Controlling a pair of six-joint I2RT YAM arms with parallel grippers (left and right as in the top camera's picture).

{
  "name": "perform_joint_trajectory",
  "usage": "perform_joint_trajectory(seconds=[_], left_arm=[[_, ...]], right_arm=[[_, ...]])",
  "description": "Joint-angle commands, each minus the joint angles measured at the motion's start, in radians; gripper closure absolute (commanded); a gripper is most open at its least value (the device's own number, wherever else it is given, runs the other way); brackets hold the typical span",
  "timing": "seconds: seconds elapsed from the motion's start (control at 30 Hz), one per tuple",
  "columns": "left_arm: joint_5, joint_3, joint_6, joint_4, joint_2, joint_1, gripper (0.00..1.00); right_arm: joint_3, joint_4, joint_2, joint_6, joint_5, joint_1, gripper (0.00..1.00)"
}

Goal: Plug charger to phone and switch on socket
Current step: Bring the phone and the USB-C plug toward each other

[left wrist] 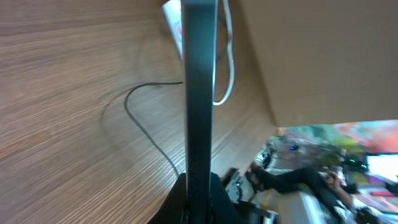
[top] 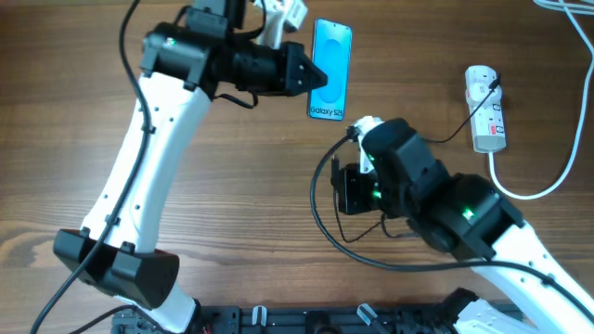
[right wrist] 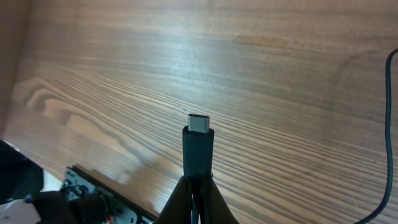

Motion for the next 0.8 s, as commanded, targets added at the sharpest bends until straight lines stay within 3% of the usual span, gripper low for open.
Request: perform_joint_trajectory(seconds=[0.0,0.17,0.37,0.77], left_arm=[[-0.061,0.004,-0.028,0.021,-0.024,-0.042,0.96],[-0.06,0.004,-0.109,0.032,-0.024,-0.064,0.96],[-0.003,0.004,-0.11,0.026,-0.024,-0.064,0.96],[0.09,0.004,0.0,0.034,-0.024,-0.063,0.96]], right_arm=[[0.014,0.014,-0.04,0.013,0.028,0.003,0.96],[0.014,0.043,-0.047,0.012,0.03,0.003,0.96],[0.014,0.071,-0.047,0.032,0.053,0.003,0.96],[0.014,0.124,-0.043,0.057,0.075,-0.006,0.96]])
